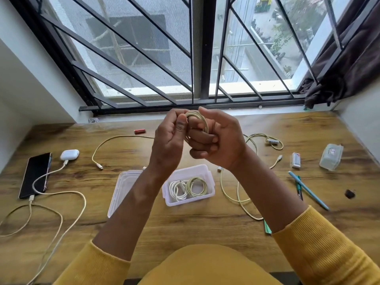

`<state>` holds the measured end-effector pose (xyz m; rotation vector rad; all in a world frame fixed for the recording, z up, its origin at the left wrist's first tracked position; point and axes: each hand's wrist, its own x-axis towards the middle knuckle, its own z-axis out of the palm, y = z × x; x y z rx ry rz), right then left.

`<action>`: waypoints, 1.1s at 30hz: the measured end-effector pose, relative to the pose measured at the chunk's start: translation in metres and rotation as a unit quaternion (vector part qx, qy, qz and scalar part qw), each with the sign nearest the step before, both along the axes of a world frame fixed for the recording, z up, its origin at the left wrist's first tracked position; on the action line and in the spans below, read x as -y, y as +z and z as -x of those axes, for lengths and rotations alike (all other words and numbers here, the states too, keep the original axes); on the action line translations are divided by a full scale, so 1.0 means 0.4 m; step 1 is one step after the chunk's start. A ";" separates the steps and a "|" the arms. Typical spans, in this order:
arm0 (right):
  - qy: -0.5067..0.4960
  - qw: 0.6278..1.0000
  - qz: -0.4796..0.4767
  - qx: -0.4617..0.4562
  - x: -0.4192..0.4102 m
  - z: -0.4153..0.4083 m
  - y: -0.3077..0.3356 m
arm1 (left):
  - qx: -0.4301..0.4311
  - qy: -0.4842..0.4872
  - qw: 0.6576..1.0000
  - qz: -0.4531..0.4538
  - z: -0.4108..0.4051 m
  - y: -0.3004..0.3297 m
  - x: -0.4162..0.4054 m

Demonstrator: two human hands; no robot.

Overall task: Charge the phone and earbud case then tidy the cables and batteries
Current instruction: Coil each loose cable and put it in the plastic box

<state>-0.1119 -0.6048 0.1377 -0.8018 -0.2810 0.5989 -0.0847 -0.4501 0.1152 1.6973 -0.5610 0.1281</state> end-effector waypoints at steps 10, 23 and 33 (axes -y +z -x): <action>-0.123 0.989 0.067 -0.046 -0.012 0.000 -0.003 | 0.045 0.068 0.993 -0.087 0.014 -0.009 -0.001; -0.301 0.906 0.285 0.087 0.005 0.010 -0.022 | 0.065 0.209 0.969 -0.115 -0.022 -0.016 -0.029; -0.445 0.705 0.523 0.176 0.012 -0.015 -0.087 | 0.037 0.129 0.977 -0.164 -0.035 -0.044 -0.073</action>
